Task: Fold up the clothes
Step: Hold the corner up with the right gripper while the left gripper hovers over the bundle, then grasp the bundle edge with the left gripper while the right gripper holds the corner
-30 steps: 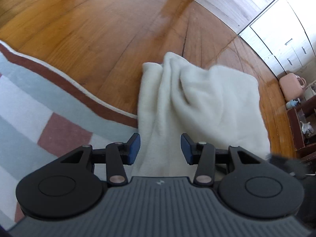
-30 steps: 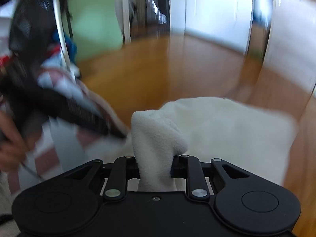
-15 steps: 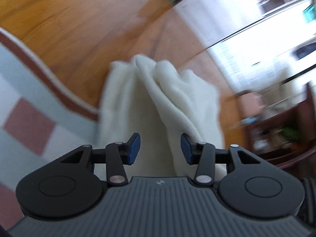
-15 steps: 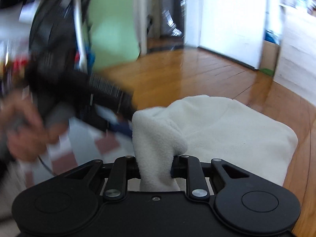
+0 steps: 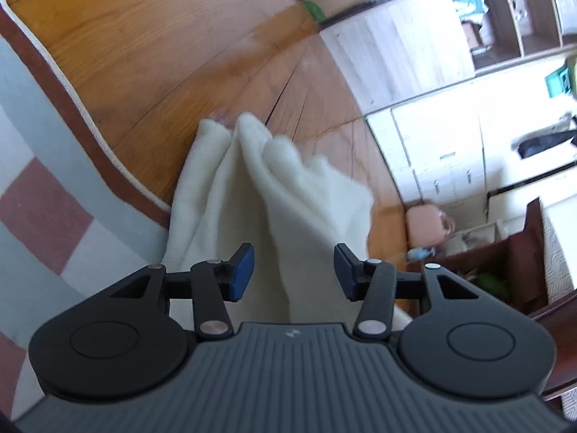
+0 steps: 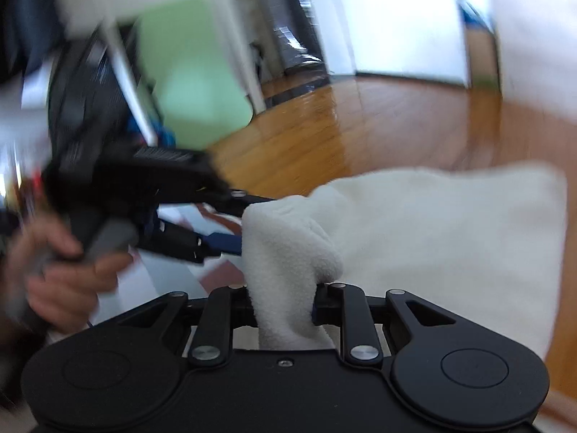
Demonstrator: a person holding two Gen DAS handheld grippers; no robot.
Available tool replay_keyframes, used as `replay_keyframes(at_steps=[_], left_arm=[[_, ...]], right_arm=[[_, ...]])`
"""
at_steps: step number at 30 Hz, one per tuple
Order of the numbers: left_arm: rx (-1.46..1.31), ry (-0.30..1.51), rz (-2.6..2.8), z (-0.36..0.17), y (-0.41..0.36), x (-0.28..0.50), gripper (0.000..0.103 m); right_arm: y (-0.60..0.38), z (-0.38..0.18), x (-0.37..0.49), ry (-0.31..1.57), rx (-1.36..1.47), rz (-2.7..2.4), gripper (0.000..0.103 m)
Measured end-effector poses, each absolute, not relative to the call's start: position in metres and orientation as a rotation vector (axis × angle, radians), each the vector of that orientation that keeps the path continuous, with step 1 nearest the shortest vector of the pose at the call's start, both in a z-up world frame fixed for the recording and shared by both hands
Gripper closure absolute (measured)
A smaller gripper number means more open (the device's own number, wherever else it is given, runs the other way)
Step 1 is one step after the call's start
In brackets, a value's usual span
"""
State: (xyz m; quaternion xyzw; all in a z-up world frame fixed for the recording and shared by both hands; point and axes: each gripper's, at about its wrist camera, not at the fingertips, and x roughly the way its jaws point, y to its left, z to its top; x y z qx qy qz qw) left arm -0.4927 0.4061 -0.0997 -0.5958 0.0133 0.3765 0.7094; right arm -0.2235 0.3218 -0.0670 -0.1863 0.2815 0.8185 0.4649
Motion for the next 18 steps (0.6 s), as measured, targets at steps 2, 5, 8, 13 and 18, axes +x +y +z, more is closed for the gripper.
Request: replay_keyframes(at_steps=[2,5,8,13,18], left_arm=[[-1.305,0.022,0.834,-0.096,0.403,-0.494,0.051],[-1.324,0.046,0.763,-0.098,0.407,-0.492,0.048],[-1.339,0.101,0.693,-0.101,0.414,-0.481,0.044],[-1.237,0.364,0.838,-0.109,0.423,-0.460,0.067],[-1.104,0.548,0.911,-0.111,0.424,-0.435,0.070]], right_arm=[[0.324,-0.069,-0.216,0.738,-0.419,2.008,0.077],[0.320,-0.070,-0.232,0.659,-0.480,2.019,0.077],[0.315,-0.068,-0.248,0.566,-0.552,2.040,0.077],[0.307,-0.066,-0.274,0.410,-0.698,2.069,0.074],[0.283,-0.087,-0.273,0.393,-0.852,1.954,0.064]])
